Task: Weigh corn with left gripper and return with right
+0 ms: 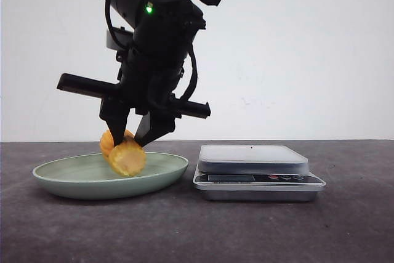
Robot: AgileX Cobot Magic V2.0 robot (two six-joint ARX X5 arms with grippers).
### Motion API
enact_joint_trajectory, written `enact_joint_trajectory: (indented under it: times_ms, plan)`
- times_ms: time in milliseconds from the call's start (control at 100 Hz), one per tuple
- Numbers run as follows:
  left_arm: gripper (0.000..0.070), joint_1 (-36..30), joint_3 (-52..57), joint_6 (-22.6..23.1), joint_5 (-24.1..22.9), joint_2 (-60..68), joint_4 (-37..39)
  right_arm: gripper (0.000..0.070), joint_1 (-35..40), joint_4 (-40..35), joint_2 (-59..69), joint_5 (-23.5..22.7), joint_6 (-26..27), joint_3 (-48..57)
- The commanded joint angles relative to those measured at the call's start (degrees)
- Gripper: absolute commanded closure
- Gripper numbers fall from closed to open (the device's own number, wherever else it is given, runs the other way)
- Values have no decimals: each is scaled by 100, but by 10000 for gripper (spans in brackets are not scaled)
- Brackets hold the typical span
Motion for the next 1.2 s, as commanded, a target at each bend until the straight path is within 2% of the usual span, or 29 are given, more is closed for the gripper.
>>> enact_joint_trajectory:
  times_ms: [0,110,140,180,430,680,960,1190]
  plan:
    - [229,-24,66,-24,-39,11,-131,597,72,131,107,44,120,103]
    - [229,-24,66,-24,-39,11,-131,294,70,258,107,33,120,103]
    - [229,-24,63,-24,-39,11,-131,238,70,269,107,28,118,103]
    - [229,-24,63,-22,-39,11,-131,201,70,271,107,28,120,103]
    - [229,-24,66,0,-39,11,-131,199,-74,212,-105,-7,-66,221]
    - [229,-24,66,17,-39,11,-129,199,-592,-96,-1460,-15,-1117,278]
    - [229,-28,63,17,-35,11,31,199,-1528,-1362,-3814,-2,-2229,278]
    - [229,-28,63,17,-35,11,63,199,-2173,-2879,-5941,2,-2680,278]
